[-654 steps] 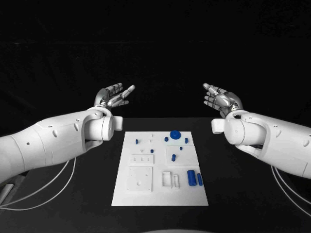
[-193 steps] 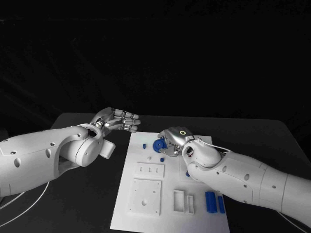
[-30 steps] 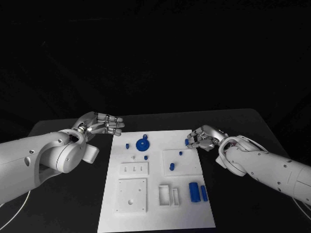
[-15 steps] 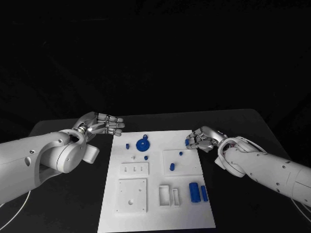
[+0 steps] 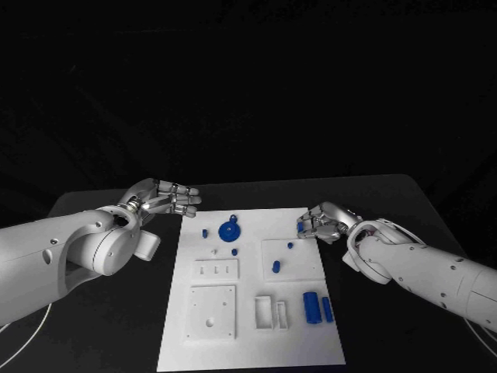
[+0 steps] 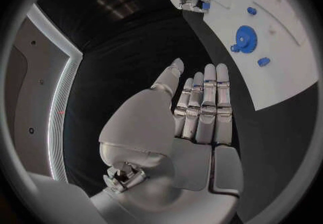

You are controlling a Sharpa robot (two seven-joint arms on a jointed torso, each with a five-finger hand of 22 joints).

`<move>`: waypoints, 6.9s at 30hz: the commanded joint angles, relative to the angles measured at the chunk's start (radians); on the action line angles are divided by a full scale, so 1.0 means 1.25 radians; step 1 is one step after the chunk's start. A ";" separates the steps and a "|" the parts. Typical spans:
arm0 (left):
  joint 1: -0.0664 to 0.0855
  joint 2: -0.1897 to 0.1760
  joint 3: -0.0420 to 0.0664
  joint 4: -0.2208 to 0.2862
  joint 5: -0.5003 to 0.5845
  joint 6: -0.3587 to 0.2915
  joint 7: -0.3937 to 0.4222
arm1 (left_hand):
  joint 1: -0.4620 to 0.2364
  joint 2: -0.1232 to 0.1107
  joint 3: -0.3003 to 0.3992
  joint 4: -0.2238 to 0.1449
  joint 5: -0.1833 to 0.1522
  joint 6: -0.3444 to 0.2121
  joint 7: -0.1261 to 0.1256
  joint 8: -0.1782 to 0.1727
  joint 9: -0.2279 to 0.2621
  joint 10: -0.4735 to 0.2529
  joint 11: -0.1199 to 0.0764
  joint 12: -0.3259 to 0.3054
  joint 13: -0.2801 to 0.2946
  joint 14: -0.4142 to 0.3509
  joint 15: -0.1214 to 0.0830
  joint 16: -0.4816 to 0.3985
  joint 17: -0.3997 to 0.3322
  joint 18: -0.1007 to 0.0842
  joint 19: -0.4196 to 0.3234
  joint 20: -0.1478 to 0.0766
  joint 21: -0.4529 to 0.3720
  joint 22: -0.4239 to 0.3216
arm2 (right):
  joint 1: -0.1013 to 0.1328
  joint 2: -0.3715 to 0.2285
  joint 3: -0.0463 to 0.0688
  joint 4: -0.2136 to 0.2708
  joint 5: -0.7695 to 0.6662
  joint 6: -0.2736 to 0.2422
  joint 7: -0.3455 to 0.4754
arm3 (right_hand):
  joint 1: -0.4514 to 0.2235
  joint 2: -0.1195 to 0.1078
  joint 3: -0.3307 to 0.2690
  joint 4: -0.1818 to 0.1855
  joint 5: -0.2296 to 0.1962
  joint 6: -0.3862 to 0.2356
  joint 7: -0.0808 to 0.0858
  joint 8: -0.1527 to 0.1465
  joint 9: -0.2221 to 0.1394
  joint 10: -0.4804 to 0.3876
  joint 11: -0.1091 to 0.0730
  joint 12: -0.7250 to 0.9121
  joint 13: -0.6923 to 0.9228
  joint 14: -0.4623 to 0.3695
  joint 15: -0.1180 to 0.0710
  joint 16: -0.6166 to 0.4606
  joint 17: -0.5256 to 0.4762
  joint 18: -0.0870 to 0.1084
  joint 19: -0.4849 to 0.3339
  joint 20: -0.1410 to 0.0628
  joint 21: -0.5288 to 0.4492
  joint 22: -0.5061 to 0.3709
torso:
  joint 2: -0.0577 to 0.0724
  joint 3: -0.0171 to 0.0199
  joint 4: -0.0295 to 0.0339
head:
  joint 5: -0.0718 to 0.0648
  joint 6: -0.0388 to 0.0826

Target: Assemble the parts on the task board

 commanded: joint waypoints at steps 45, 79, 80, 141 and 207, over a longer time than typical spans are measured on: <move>0.000 0.006 0.001 0.016 -0.071 0.042 -0.041 | -0.031 0.014 -0.021 0.036 -0.010 0.045 -0.024 -0.001 0.001 0.092 -0.035 0.001 0.002 0.046 -0.028 0.069 0.027 -0.019 0.039 -0.026 0.009 0.002 | 0.017 -0.018 0.015 0.070 -0.035 -0.072 -0.076 | -0.029 -0.016 0.181 0.017 -0.052 0.105 -0.025 0.004 0.003 0.020 -0.020 0.037 0.040 0.007 -0.014 0.033 0.039 0.002 0.033 -0.010 0.094 0.065 | -0.008 0.0003 -0.0046 | -0.001 0.010; 0.002 0.130 -0.001 -0.002 -0.086 0.042 -0.300 | -0.088 -0.046 -0.052 0.265 -0.100 0.074 -0.036 -0.003 0.001 0.144 -0.046 0.005 0.005 0.035 -0.040 0.183 0.055 -0.032 0.093 -0.040 -0.005 -0.019 | 0.035 0.036 0.014 0.282 -0.158 -0.050 -0.218 | -0.031 -0.044 0.193 0.048 0.001 0.110 -0.028 0.004 0.003 0.022 -0.022 0.032 0.044 0.008 -0.015 0.030 0.040 0.001 0.030 -0.011 0.106 0.065 | -0.030 -0.0044 -0.0112 | 0.035 0.006; 0.002 0.131 -0.001 -0.002 -0.089 0.042 -0.302 | -0.089 -0.048 -0.052 0.266 -0.101 0.073 -0.036 -0.003 0.001 0.144 -0.046 0.005 0.005 0.035 -0.040 0.183 0.055 -0.032 0.093 -0.040 -0.005 -0.019 | 0.035 0.039 0.013 0.284 -0.158 -0.049 -0.219 | -0.031 -0.044 0.193 0.048 0.001 0.110 -0.028 0.004 0.003 0.022 -0.022 0.032 0.044 0.008 -0.015 0.030 0.040 0.001 0.030 -0.011 0.106 0.065 | -0.030 -0.0043 -0.0115 | 0.035 0.007; 0.001 0.155 -0.001 -0.012 -0.124 0.122 -0.354 | -0.034 0.026 -0.029 0.222 -0.077 0.126 -0.059 -0.002 0.003 0.162 -0.059 0.003 0.004 0.036 -0.046 0.190 0.056 -0.035 0.096 -0.046 -0.003 -0.022 | 0.035 0.079 -0.016 0.286 -0.171 -0.019 -0.225 | -0.032 -0.043 0.197 0.049 0.006 0.111 -0.028 0.005 0.003 0.019 -0.023 0.027 0.041 0.008 -0.015 0.024 0.035 0.001 0.029 -0.011 0.098 0.063 | -0.029 -0.0056 -0.0100 | 0.033 0.005; 0.001 0.152 -0.006 -0.020 -0.175 0.127 -0.366 | -0.134 0.002 0.113 0.130 0.288 0.224 -0.140 -0.001 0.789 0.218 -0.145 0.339 0.252 -0.045 -0.127 0.689 0.292 -0.060 -0.006 -0.126 0.302 0.341 | 0.031 0.078 -0.024 0.281 -0.145 -0.011 -0.200 | -0.034 -0.043 0.194 0.048 0.002 0.105 -0.026 0.004 0.002 0.013 -0.022 0.019 0.035 0.007 -0.015 0.016 0.029 0.001 0.028 -0.011 0.086 0.061 | -0.029 -0.0052 -0.0103 | 0.036 -0.009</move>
